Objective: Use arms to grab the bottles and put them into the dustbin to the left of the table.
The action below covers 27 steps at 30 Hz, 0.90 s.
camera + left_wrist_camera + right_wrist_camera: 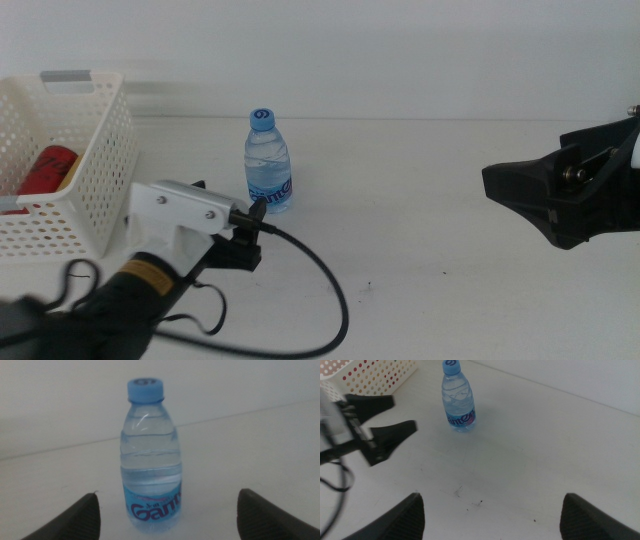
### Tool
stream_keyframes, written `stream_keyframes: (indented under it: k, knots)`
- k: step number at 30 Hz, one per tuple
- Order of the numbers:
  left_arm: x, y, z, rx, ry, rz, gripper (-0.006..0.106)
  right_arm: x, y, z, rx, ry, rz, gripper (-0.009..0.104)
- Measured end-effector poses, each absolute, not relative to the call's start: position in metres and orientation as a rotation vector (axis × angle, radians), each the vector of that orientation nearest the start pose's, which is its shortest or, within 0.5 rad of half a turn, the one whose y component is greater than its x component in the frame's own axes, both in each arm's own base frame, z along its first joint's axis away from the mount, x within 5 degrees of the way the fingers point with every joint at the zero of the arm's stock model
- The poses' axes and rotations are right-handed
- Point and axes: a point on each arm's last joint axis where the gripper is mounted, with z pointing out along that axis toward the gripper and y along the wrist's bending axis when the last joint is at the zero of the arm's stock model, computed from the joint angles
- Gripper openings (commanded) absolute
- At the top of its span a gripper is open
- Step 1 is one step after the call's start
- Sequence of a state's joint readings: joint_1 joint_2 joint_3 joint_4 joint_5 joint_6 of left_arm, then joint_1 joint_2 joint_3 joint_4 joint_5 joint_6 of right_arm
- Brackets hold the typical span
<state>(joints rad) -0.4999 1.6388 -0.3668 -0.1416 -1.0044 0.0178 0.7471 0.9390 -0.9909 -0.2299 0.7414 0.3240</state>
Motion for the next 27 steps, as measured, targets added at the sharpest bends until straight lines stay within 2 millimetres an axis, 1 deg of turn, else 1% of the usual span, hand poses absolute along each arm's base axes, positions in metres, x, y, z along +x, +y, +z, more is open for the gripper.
stream_keyframes:
  k: [5,9,14,18,22,27]
  knots:
    - [0.262,-0.124,0.133,0.248,1.742,-0.333,0.094,0.145,0.115,0.38,-0.55,2.103,0.354,0.09]
    - [0.282,-0.132,0.117,0.247,1.756,-0.322,0.094,0.145,0.115,0.38,-0.55,2.103,0.354,0.09]
    - [0.312,-0.146,0.1,0.233,1.758,-0.317,0.094,0.145,0.115,0.38,-0.55,2.103,0.354,0.09]
    - [0.333,-0.152,0.091,0.209,1.75,-0.307,0.094,0.145,0.115,0.38,-0.55,2.103,0.354,0.09]
    - [0.356,-0.152,0.084,0.187,1.76,-0.293,0.094,0.145,0.115,0.38,-0.55,2.103,0.354,0.09]
    - [0.378,-0.153,0.083,0.215,1.742,-0.246,0.093,0.145,0.115,0.38,-0.551,2.101,0.349,0.09]
